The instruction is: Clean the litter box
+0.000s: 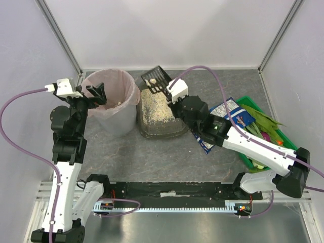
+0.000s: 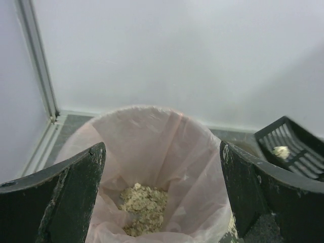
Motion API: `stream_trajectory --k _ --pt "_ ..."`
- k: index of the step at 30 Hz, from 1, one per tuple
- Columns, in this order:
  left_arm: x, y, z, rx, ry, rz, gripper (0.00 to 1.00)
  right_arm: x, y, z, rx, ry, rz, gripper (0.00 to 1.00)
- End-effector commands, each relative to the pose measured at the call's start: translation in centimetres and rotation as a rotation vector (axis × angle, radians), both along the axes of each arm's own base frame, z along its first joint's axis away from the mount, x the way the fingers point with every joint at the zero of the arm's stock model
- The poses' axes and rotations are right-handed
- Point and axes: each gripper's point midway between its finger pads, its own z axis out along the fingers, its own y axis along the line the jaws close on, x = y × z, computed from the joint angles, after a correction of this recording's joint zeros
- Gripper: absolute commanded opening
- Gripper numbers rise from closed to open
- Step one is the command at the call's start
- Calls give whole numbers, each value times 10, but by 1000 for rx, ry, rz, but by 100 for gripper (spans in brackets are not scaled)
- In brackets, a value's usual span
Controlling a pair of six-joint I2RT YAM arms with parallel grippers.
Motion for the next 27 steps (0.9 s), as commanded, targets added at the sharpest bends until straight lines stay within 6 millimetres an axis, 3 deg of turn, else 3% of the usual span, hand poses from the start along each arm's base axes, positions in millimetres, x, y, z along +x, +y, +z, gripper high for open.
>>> stream_trajectory --k 1,2,4,5,9,10,11,13,14,20,24,25,27 --pt "6 18 -7 4 5 82 99 2 16 62 -4 -103 96 0" --pt "6 18 -7 4 2 83 99 3 22 77 8 -127 113 0" --pt "0 23 -4 11 -25 108 99 6 36 80 -42 -157 152 0" --pt "-2 31 0 17 -45 148 99 7 42 96 -46 -193 167 0" --pt "-13 42 -1 29 -76 210 98 18 64 116 -232 -315 174 0" --pt "-15 44 -2 35 -77 219 98 21 65 135 -230 -349 158 0" --pt "-19 47 -2 34 -84 237 98 28 73 126 -273 -344 157 0" --pt "-22 50 4 35 -116 253 98 34 77 136 -318 -386 154 0" --pt "-24 52 5 35 -122 266 98 39 86 128 -350 -385 161 0" --pt "-26 53 6 38 -132 271 98 55 110 121 -550 -501 132 0" --pt "-26 52 6 40 -135 263 98 47 129 123 -645 -591 143 0" --pt "-27 52 7 43 -138 266 98 46 132 116 -686 -597 157 0" --pt "-28 53 8 43 -142 271 98 40 136 124 -746 -687 130 0"
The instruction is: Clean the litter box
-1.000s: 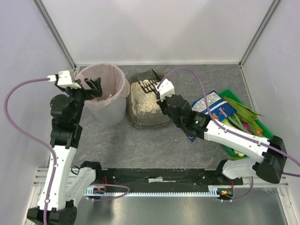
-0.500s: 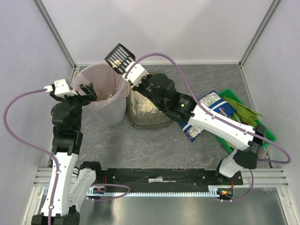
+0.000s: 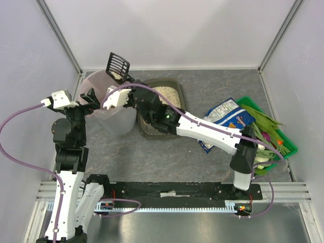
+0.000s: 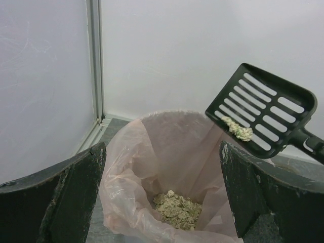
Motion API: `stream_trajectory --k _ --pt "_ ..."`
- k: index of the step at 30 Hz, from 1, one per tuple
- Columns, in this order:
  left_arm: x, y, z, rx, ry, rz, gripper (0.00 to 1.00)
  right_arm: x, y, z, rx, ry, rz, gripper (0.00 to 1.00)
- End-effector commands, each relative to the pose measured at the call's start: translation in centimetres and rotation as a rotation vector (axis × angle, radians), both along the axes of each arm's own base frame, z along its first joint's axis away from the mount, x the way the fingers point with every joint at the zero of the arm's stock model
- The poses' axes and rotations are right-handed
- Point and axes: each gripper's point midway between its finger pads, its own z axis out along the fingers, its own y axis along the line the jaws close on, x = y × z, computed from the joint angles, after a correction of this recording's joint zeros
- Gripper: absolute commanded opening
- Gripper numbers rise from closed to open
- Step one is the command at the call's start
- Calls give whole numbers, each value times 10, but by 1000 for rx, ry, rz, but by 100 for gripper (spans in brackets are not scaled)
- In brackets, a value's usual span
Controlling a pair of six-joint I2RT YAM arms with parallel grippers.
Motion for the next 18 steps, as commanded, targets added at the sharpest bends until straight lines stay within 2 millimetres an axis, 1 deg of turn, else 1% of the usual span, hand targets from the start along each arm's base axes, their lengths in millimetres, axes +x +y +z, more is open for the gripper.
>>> stream_trajectory --k 1,3,4,6,11,12,13,14,15,16,17,18 --pt "-5 7 14 30 -51 38 98 -11 5 41 -60 -271 -22 0" --pt "-5 7 14 31 -52 38 98 -17 6 41 -143 -359 -33 0" --pt "-5 7 14 31 -52 40 98 -19 5 39 -141 -391 -44 0" --pt "-5 7 14 31 -51 38 98 -20 7 34 -192 -429 -45 0" --pt "-4 8 13 35 -45 42 98 -25 6 35 -247 -518 -29 0" --pt "-4 8 13 35 -45 44 98 -28 8 28 -273 -539 -10 0" --pt "-4 8 12 34 -45 45 98 -31 3 39 -276 -599 -25 0" --pt "-4 8 13 34 -47 45 98 -34 3 41 -284 -630 -22 0" --pt "-4 8 13 34 -48 45 98 -35 4 34 -308 -651 -14 0" --pt "-4 8 13 34 -48 45 98 -39 4 40 -327 -705 -14 0" --pt "-4 8 13 33 -49 45 98 -40 5 39 -342 -721 -13 0" --pt "-4 8 13 34 -47 45 98 -39 7 34 -369 -731 -8 0"
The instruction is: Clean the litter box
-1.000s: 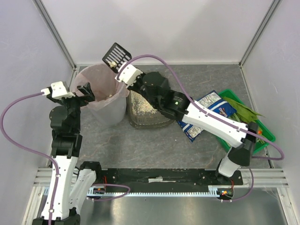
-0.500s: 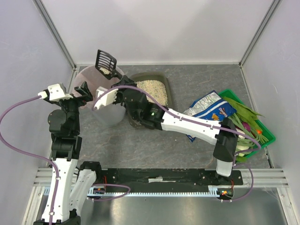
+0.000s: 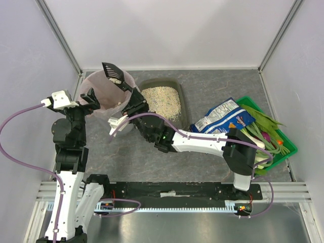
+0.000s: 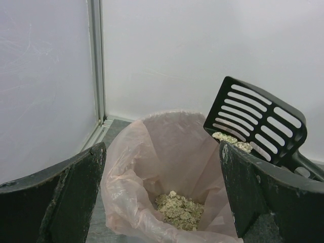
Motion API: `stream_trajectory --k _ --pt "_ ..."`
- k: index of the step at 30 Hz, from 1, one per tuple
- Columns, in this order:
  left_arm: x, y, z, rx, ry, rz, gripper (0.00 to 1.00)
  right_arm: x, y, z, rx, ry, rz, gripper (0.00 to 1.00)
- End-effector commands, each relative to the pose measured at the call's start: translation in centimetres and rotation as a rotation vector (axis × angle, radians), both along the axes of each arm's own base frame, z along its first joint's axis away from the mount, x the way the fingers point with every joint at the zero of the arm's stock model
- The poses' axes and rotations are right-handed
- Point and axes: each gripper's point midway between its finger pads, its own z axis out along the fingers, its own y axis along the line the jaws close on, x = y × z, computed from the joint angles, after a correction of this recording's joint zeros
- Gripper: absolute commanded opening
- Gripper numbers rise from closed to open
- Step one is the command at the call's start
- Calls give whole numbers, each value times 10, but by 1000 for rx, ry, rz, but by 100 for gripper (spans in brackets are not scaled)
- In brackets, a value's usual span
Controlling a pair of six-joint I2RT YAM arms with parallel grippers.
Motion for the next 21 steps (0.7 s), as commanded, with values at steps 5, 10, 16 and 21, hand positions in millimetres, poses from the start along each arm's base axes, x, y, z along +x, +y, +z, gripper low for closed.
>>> stream_trajectory --k 5,10,16,21 --pt "-4 8 13 22 -50 42 98 -24 0 50 -66 -356 37 0" --pt "-5 8 14 24 -51 44 98 -30 6 53 -96 -390 77 0" --pt "-5 8 14 26 -52 45 98 -32 10 47 -161 -383 96 0" --pt "-5 8 13 26 -51 42 98 -27 6 49 -117 -362 73 0"
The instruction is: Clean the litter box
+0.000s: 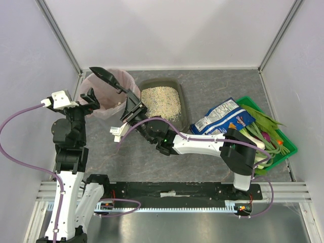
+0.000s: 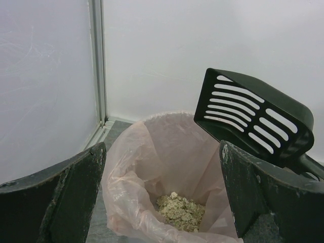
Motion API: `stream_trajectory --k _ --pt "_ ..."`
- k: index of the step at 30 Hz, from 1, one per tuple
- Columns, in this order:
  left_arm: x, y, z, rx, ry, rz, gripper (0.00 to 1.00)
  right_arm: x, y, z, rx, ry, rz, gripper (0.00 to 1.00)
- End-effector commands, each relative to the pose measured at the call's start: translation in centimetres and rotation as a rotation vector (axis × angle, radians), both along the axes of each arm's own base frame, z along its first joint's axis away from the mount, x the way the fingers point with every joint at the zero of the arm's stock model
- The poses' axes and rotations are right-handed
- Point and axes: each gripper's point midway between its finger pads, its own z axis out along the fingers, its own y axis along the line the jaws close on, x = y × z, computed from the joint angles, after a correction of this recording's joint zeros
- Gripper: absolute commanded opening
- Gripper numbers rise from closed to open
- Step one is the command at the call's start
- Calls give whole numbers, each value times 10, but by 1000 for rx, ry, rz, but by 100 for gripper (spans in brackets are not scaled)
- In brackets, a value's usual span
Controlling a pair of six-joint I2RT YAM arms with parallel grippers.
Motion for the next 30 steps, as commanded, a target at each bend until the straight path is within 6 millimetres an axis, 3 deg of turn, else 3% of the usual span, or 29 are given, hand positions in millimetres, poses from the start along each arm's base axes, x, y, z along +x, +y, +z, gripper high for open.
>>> stream_trajectory --k 1,5,8,10,17,20,22,24,25,26,28,29,30 --pt "-5 7 13 19 -48 37 98 -4 -9 31 73 -55 -9 0" --pt "-6 11 13 6 -52 58 98 2 -25 39 189 -3 -67 0" --pt "-8 17 14 -7 -55 95 98 1 -56 47 359 47 -148 0" --pt "-8 17 12 -17 -52 95 98 4 -73 39 417 115 -203 0" --pt "-2 13 9 -24 -37 73 98 4 -132 42 808 392 -182 0" --pt "0 12 6 -24 -28 68 98 14 -156 46 923 509 -170 0" --pt "2 11 5 -26 -24 65 98 28 -170 46 1112 632 -117 0" --pt "2 11 4 -29 -22 61 98 44 -183 34 1255 793 -86 0" --pt "3 10 4 -30 -21 59 98 50 -186 39 1320 847 -62 0" --pt "4 9 3 -30 -19 54 98 54 -191 19 1313 921 -125 0" --pt "4 9 3 -34 -16 50 98 63 -191 13 1426 1039 -92 0" --pt "5 8 2 -33 -13 47 98 62 -193 -6 1414 1104 -145 0" --pt "5 8 1 -34 -12 47 98 64 -194 -13 1452 1141 -154 0"
